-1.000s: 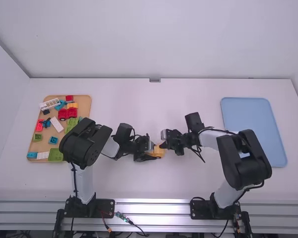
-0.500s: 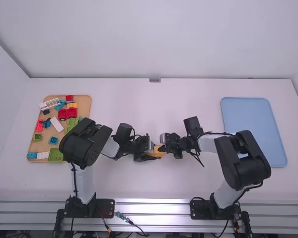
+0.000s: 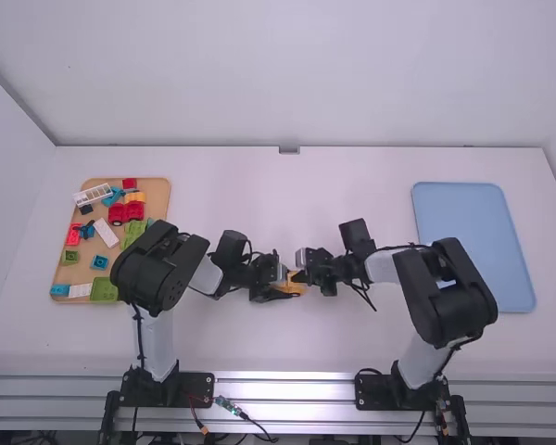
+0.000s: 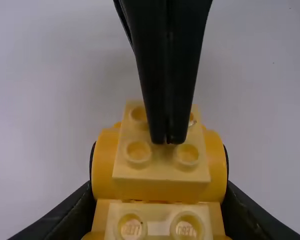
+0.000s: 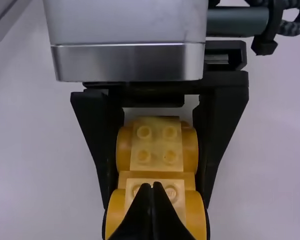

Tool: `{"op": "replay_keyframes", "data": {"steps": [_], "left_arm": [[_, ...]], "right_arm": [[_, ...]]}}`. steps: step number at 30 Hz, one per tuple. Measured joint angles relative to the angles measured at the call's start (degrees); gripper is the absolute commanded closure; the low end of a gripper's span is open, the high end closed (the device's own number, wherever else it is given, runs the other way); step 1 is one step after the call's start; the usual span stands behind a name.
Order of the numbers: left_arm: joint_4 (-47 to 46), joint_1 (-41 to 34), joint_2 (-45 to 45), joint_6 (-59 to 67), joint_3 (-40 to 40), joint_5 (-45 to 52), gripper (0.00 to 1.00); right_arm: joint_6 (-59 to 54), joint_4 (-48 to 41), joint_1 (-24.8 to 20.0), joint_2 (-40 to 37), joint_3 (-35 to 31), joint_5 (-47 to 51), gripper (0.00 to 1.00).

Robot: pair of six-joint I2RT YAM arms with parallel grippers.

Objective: Assemble lego blocks to make yellow taxi

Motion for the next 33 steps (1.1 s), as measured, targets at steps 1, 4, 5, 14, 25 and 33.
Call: {"op": "replay_keyframes", "data": {"steps": [1,4,5,14,25,33], "left_arm": [[-0.1,0.0,0.0,0.0,0.0,0.1,0.78],[-0.1,0.0,0.0,0.0,0.0,0.2,0.78],[-0.2,0.0,0.0,0.0,0.0,0.2,0.78],[-0.5,0.0,0.0,0.0,-0.1,0.6,0.78],[-0.5,0.3,0.0,0.0,-0.2,0.8,0.81],[-0.5,0.3,0.0,0.0,-0.2,0.8,0.81]], "right_arm": [[0.3,-0.1,0.0,0.2,0.0,-0.3,1.0],[0.5,-0.2,-0.1,0.4,0.1,-0.6,1.0],[0.5,0.0,-0.1,0.5,0.1,-0.8,1.0],[2.1,3.8,0.9,3.4,0.7,-2.7,1.0],[4.3,4.3,1.5,3.4,0.6,-1.3,1.0],[5.6,10.4,1.5,2.9,-2.4,-0.9,1.0]]}}
